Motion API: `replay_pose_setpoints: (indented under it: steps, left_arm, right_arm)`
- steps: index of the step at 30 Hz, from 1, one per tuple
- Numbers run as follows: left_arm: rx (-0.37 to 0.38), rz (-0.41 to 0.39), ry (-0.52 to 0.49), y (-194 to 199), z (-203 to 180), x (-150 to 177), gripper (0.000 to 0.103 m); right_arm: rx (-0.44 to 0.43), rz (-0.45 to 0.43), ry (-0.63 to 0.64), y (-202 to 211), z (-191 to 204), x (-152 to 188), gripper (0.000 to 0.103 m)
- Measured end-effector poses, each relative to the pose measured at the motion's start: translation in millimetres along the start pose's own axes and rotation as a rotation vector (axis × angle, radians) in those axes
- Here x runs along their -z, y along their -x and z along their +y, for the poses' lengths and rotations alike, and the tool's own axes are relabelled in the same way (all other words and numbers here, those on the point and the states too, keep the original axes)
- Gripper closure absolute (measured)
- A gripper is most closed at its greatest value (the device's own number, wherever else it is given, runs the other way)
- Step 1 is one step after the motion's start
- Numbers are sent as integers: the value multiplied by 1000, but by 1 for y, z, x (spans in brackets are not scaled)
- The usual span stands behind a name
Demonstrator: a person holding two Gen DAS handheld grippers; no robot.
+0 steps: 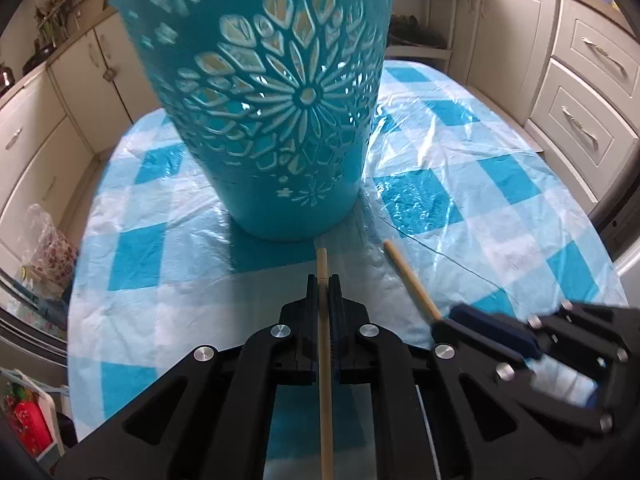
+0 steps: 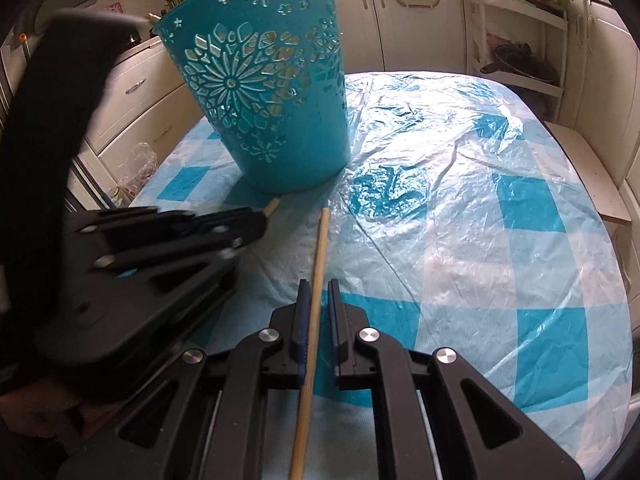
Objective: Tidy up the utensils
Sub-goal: 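Close the left tool on a chopstick beside the basket and lift it, then carry the chopstick over the basket with the left tool and release it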
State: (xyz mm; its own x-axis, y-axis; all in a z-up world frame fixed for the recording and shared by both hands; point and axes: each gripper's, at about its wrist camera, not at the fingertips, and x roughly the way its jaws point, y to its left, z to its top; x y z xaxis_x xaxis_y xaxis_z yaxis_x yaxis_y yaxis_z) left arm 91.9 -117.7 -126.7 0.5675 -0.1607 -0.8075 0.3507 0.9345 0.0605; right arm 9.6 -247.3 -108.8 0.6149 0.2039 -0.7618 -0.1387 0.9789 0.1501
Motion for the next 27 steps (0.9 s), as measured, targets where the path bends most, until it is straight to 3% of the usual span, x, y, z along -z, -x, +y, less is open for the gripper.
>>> replay_pose_setpoints:
  steps: [13, 17, 23, 27]
  left_arm:
    - [80, -77, 11, 53, 8, 8, 98]
    - [137, -102, 47, 72, 19, 11, 98]
    - [265, -202, 124, 113, 48, 7, 98]
    - [303, -292, 167, 142, 68, -9, 98]
  right_arm:
    - [30, -7, 14, -4, 6, -2, 88]
    - [39, -14, 21, -4, 8, -1, 88]
    - [45, -23, 23, -3, 13, 3, 84]
    - [44, -28, 29, -2, 15, 4, 79]
